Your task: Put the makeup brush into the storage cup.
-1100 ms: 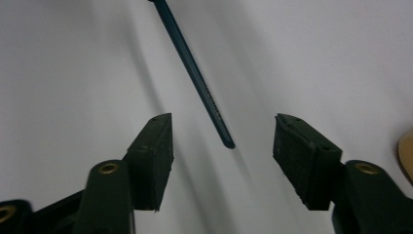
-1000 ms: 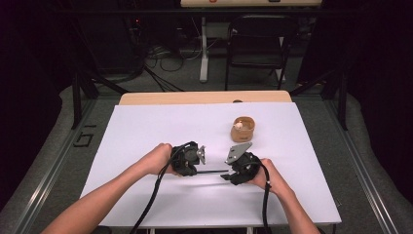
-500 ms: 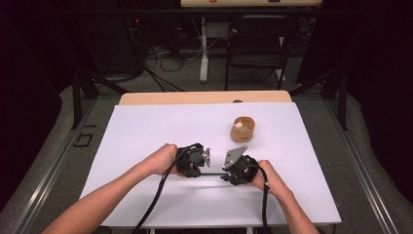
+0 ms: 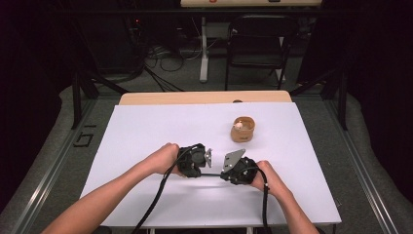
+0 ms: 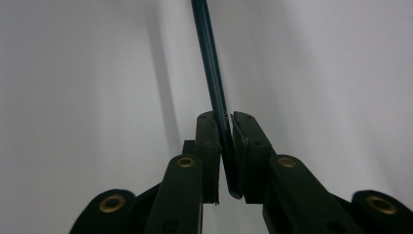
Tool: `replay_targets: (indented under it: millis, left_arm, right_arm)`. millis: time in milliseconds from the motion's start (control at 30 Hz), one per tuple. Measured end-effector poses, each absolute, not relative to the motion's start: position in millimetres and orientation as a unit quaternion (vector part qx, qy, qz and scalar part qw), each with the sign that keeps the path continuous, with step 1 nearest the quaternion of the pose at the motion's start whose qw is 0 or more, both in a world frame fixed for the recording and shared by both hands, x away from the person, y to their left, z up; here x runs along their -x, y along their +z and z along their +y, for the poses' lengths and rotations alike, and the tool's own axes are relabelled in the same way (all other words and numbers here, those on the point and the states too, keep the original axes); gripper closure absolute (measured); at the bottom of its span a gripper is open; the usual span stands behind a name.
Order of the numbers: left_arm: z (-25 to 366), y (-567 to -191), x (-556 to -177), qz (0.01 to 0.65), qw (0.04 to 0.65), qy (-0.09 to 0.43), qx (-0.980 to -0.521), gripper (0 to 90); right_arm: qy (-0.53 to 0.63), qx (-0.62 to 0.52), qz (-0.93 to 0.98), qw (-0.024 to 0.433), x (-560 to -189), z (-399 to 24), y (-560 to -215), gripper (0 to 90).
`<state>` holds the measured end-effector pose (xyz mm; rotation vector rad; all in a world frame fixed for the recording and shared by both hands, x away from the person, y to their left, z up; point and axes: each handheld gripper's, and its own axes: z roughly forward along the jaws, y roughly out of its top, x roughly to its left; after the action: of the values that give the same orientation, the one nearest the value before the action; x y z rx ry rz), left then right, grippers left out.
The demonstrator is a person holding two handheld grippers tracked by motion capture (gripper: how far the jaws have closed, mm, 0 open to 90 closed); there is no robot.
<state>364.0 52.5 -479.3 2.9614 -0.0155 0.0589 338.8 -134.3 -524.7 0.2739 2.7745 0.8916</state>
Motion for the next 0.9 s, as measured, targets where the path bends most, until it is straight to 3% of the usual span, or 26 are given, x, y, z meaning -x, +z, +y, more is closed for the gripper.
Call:
replay_targets:
  millis: [333,533,767,900]
  left_arm:
    - [61,-479,-374,0.023,0.1,0.019,-0.995,76.3]
    - [72,-480,-381,0.055,0.118,0.005,-0.992,55.6]
    - [93,-481,-382,0.104,0.167,0.013,-0.98,20.2]
    - [106,-483,-380,0.133,0.204,0.021,-0.97,14.6]
  right_arm:
    - [0.317,-0.079,0.939,0.112,-335,-132,-525,85.3]
    - [0.322,-0.086,0.936,0.109,-333,-134,-525,85.4]
    - [0.323,-0.095,0.935,0.108,-331,-138,-527,85.3]
    - [0.324,-0.1,0.934,0.111,-331,-141,-527,85.3]
